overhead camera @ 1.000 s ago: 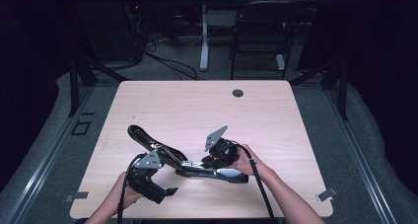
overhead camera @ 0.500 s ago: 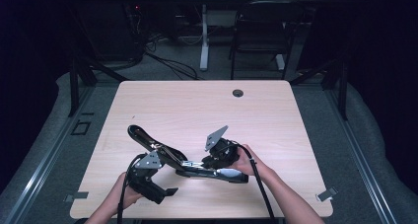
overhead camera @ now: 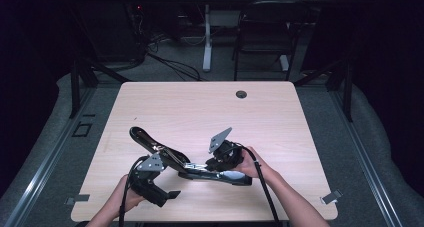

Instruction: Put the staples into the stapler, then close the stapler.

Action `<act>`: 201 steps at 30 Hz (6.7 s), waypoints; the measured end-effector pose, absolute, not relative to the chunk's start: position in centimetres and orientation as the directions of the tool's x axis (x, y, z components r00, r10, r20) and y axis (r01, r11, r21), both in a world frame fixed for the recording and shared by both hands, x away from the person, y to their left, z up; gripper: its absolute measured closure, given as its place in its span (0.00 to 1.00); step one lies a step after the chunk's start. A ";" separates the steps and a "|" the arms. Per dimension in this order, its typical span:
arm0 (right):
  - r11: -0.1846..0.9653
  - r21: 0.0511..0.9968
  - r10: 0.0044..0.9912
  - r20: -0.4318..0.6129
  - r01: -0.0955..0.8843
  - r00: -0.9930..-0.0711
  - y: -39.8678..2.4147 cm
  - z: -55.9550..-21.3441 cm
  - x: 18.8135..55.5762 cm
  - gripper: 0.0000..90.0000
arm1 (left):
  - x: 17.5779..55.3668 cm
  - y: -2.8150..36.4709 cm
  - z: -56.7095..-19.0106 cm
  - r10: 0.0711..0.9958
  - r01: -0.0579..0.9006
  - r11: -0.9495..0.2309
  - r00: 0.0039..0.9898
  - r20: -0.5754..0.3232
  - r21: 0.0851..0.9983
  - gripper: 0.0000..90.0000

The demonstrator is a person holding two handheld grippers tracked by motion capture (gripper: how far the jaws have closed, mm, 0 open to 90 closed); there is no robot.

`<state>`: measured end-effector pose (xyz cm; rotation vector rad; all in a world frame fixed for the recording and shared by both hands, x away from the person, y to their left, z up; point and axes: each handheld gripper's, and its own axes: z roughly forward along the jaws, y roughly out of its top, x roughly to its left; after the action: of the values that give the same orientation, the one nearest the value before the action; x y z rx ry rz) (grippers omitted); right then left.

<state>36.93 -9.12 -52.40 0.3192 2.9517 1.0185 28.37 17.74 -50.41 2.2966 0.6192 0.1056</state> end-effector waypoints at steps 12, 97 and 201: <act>0.761 0.617 0.201 0.069 0.200 -0.977 -9.2 -52.4 36.9 0.84 | 28.4 17.7 -50.4 0.461 0.399 -0.612 0.882 -0.102 0.683 0.00; 0.721 0.499 0.552 0.008 0.482 -0.834 -13.6 -49.8 36.4 0.01 | 29.3 21.3 -50.1 0.548 0.493 -0.533 0.821 -0.164 0.688 0.00; 0.637 0.689 0.520 -0.050 0.347 -0.853 -9.9 -46.5 33.5 0.95 | 30.9 20.5 -48.7 0.729 0.421 -0.253 0.675 -0.114 0.871 0.99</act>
<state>33.49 -9.93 -46.49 0.7053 2.6148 1.0241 30.88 20.50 -48.67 1.8873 0.9026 0.3861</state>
